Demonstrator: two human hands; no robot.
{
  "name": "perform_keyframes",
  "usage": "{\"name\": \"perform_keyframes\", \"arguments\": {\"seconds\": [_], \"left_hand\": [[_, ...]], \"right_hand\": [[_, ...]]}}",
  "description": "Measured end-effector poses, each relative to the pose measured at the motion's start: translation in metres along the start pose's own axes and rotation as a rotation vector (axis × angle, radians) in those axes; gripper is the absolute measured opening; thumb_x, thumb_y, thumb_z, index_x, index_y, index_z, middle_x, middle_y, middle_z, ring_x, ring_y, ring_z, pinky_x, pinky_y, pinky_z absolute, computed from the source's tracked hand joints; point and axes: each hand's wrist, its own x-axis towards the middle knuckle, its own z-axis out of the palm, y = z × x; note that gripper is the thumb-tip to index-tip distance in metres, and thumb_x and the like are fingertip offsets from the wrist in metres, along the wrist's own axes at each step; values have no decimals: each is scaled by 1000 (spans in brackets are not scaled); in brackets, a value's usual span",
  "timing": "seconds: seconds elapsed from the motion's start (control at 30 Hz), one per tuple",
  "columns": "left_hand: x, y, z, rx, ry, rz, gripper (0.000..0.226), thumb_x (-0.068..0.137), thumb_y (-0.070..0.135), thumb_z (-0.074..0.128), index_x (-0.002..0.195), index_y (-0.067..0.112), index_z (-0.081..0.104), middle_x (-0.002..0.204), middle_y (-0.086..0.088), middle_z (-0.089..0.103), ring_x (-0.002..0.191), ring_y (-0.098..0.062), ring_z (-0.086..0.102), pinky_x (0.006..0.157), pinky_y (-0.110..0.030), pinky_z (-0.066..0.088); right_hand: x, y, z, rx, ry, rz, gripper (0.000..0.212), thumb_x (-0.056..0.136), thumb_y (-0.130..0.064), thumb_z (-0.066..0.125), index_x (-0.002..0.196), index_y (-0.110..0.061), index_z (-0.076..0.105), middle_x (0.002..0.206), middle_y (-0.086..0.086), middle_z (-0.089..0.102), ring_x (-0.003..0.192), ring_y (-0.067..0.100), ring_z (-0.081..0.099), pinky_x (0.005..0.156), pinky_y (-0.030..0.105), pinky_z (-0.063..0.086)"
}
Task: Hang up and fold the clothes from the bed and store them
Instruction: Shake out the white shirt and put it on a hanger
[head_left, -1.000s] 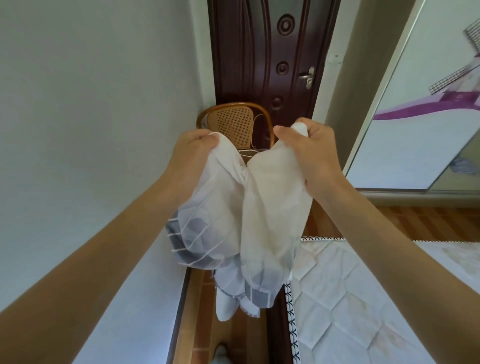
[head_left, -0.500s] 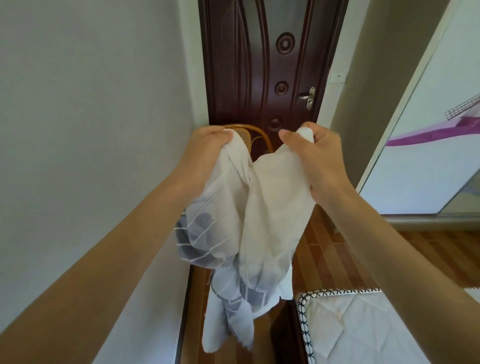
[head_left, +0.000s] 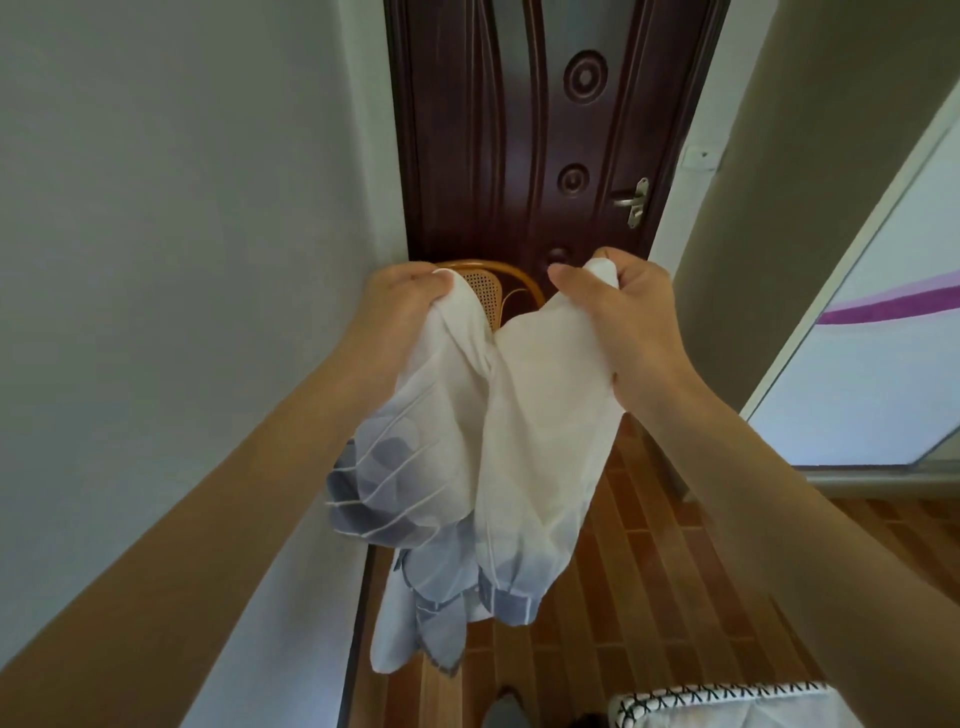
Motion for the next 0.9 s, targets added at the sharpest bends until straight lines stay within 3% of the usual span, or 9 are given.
{"name": "perform_keyframes", "arguments": {"seconds": [0.07, 0.13, 0.23, 0.33, 0.4, 0.5, 0.57, 0.77, 0.9], "left_hand": [[32, 1, 16, 5, -5, 0, 18, 95, 13, 52, 88, 6, 68, 82, -9, 59, 74, -15, 55, 70, -23, 44], [65, 5, 32, 11, -16, -4, 18, 94, 15, 53, 83, 10, 67, 82, -7, 61, 80, -18, 56, 79, -31, 44], [108, 6, 51, 21, -57, 0, 13, 87, 24, 59, 76, 21, 67, 86, -3, 63, 89, -20, 58, 90, -39, 45], [139, 4, 68, 40, -87, 8, 18, 88, 25, 59, 71, 23, 63, 77, 2, 61, 78, -14, 56, 81, -33, 44], [155, 2, 81, 108, -89, 19, 24, 95, 19, 55, 72, 16, 62, 73, -1, 58, 69, -9, 53, 70, -23, 43], [176, 2, 99, 151, -136, 52, 24, 95, 19, 56, 85, -1, 64, 82, -9, 54, 77, -19, 51, 72, -30, 40], [192, 0, 111, 164, -180, 56, 26, 96, 20, 56, 92, -5, 64, 80, -10, 54, 75, -19, 51, 71, -31, 39], [221, 2, 144, 211, -366, 91, 19, 96, 18, 55, 84, 10, 67, 75, 0, 60, 69, -8, 53, 62, -23, 41], [231, 12, 152, 233, -480, 91, 22, 99, 21, 49, 100, 12, 69, 95, -4, 69, 90, -18, 65, 78, -34, 55]], "right_hand": [[35, 4, -3, 8, 2, 7, 28, 88, -24, 71, 68, -16, 53, 64, -4, 55, 58, 4, 58, 56, 19, 52], [70, 6, -7, 22, 17, 26, 28, 87, -24, 71, 68, -16, 53, 66, -1, 57, 64, 9, 59, 62, 25, 55], [115, 10, -12, 80, 21, 37, 28, 86, -23, 72, 67, -16, 54, 75, 14, 61, 78, 32, 66, 77, 45, 59], [149, 13, -15, 145, 37, 56, 28, 85, -23, 73, 66, -17, 54, 74, 14, 60, 91, 43, 66, 81, 56, 57], [169, 17, -18, 157, 58, 65, 31, 85, -25, 74, 64, -19, 52, 70, 7, 58, 82, 42, 65, 83, 55, 57], [198, 20, -26, 184, 112, 67, 36, 85, -24, 74, 61, -21, 47, 59, -4, 52, 68, 21, 56, 75, 41, 54], [215, 19, -31, 191, 150, 54, 36, 87, -22, 72, 62, -20, 47, 59, -4, 51, 68, 19, 54, 71, 38, 51], [243, 16, -34, 84, 142, -32, 32, 94, -22, 64, 67, -19, 46, 63, -3, 49, 67, 13, 52, 67, 31, 47], [256, 2, -41, 24, 155, -27, 19, 96, -23, 61, 85, -9, 56, 78, 5, 51, 76, 17, 53, 72, 33, 46]]}}
